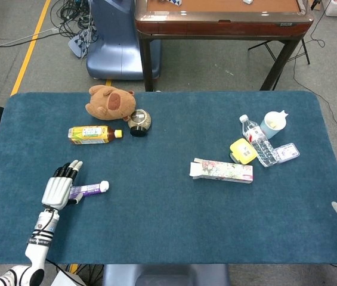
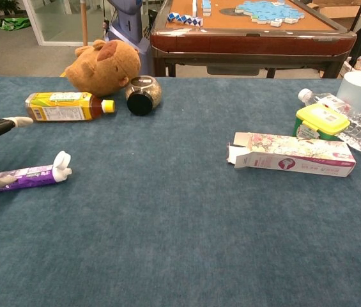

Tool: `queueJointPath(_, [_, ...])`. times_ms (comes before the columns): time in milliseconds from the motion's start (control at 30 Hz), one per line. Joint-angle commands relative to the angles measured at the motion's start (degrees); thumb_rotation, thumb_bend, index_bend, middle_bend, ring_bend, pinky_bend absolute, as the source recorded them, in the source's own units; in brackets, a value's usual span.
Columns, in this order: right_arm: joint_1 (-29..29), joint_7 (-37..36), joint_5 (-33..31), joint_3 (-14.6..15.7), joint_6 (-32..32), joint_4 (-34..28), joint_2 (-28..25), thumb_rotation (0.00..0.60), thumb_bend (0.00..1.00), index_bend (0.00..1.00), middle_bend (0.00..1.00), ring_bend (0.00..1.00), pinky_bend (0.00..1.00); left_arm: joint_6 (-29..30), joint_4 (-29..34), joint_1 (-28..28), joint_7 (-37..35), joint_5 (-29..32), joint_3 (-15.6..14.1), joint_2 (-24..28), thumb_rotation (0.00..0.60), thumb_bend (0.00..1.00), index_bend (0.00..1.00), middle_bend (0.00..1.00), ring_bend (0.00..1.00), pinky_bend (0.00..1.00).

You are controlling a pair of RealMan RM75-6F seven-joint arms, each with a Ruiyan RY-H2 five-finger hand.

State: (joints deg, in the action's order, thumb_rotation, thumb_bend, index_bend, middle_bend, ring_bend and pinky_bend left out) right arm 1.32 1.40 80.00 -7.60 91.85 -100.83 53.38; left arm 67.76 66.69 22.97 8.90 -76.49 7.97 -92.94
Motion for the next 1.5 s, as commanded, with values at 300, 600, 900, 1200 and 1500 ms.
queueJointPath(300, [0.3, -0.8, 0.2, 0.2, 0.0, 0.7, 0.4, 0.6, 0.0, 0.13, 0.22, 0.13, 0.19, 0.4, 5.5, -0.8, 0.4, -0.6, -1.6, 3.1, 0.6, 0.22, 0.07, 0.08, 0.07, 0.1])
queueJointPath(600, [0.9, -2.1, 0.0, 0.3, 0.3, 1.7, 0.4, 0.6, 0.0, 0.13, 0.22, 0.13, 0.19, -1.9, 5.2, 0.5, 3.7, 0.9, -1.8, 1.6, 0.6, 0.23, 0.19, 0.18, 0.11, 0.1])
queueJointPath(900, [1.0, -2.6, -0.1, 0.3, 0.0, 2.2, 0.6, 0.6, 0.0, 0.13, 0.22, 0.13, 0.19, -3.0, 3.2, 1.5, 4.9, 2.3, -1.1, 0.0, 0.6, 0.23, 0.31, 0.31, 0.2, 0.1])
queueJointPath(1200, [1.1, -2.4, -0.3, 0.2, -0.1, 2.2, 0.7, 0.6, 0.0, 0.13, 0.22, 0.13, 0.19, -3.8, 1.9, 1.9, 4.2, 3.1, -0.9, -0.5, 0.6, 0.23, 0.36, 0.37, 0.23, 0.1])
queueJointPath(1500, [1.2, -2.4, -0.4, 0.1, 0.0, 2.1, 0.7, 0.6, 0.0, 0.13, 0.22, 0.13, 0.19, -3.8, 0.0, 2.4, 1.2, 2.5, -0.7, -1.2, 0.6, 0.33, 0.44, 0.45, 0.3, 0.1])
